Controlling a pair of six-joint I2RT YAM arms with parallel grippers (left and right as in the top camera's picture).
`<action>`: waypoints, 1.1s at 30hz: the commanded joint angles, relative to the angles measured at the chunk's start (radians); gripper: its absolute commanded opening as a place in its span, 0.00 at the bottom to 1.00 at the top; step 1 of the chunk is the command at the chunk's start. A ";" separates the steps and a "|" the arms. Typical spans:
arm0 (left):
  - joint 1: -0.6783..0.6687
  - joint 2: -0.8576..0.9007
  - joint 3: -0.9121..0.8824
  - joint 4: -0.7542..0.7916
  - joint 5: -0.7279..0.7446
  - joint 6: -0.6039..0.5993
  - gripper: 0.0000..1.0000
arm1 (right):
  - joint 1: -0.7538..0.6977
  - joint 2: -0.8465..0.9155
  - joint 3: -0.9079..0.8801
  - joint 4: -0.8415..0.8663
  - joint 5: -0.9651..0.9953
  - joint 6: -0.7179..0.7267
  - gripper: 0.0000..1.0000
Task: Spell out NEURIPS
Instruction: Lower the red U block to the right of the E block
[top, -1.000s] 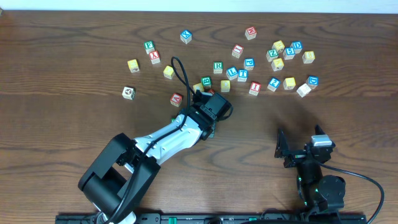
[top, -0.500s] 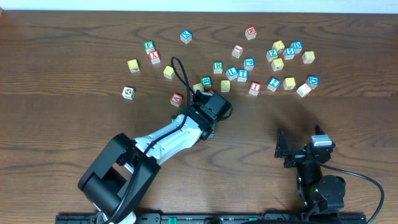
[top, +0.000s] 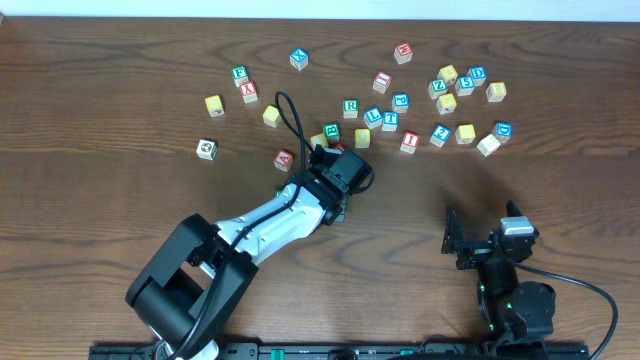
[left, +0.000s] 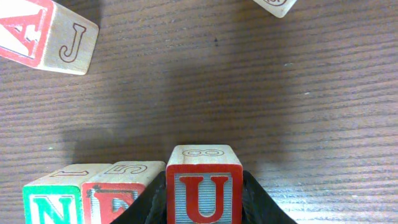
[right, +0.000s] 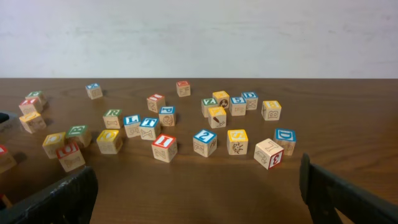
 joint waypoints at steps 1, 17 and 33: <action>0.005 0.002 -0.002 -0.002 0.016 0.006 0.08 | 0.005 -0.005 -0.001 -0.005 -0.002 0.007 0.99; 0.005 -0.006 0.013 0.014 0.068 -0.080 0.07 | 0.005 -0.005 -0.001 -0.005 -0.002 0.007 0.99; 0.003 -0.005 0.008 0.005 0.063 -0.138 0.07 | 0.005 -0.005 -0.001 -0.005 -0.002 0.007 0.99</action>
